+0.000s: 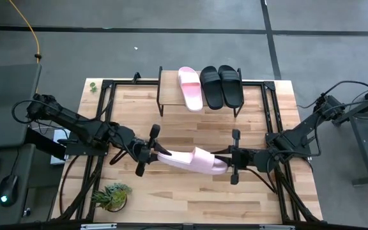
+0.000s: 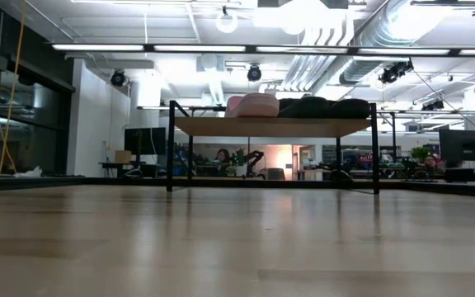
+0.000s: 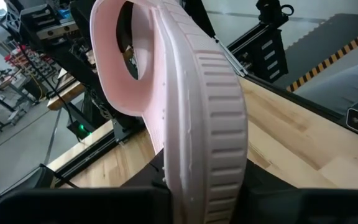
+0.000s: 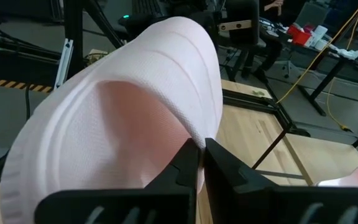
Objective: Pick and place slides into the shelf
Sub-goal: Put the pink slide on the shelf
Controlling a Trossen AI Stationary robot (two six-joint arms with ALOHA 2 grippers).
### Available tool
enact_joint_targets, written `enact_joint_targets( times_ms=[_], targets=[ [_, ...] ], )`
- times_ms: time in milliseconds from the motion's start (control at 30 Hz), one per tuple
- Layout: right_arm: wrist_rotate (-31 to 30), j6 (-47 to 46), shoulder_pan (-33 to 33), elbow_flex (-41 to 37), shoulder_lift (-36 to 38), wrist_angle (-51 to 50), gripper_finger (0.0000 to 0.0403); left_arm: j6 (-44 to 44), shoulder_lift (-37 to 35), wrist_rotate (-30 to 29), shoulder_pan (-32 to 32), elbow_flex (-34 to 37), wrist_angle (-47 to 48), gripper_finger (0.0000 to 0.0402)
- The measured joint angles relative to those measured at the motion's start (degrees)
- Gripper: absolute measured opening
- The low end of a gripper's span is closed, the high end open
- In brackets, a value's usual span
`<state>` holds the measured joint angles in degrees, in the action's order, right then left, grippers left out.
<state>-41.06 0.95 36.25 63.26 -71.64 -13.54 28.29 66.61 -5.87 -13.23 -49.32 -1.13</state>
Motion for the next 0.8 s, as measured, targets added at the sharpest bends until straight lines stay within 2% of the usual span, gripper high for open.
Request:
enact_joint_targets(
  times_ms=[233, 367, 467, 800],
  targets=[
    [-0.04, 0.16, 0.00, 0.00, 0.00, 0.02, 0.0000, 0.00, 0.00, -0.03, 0.00, 0.00, 0.20, 0.0068],
    [-2.15, 0.24, 0.00, 0.00, 0.00, -0.13, 0.0003, -0.01, 0.00, -0.24, 0.02, 0.00, 0.58, 0.0069],
    [-3.05, -0.74, -0.07, 0.00, 0.00, -0.85, 0.0009, -0.02, 0.00, -0.28, 0.04, 0.00, 0.59, 0.0055],
    [-2.80, -0.92, -0.35, 0.00, 0.00, -1.27, 0.0042, -0.04, 0.00, -0.24, 0.04, 0.00, 1.20, 0.0060]
  ],
)
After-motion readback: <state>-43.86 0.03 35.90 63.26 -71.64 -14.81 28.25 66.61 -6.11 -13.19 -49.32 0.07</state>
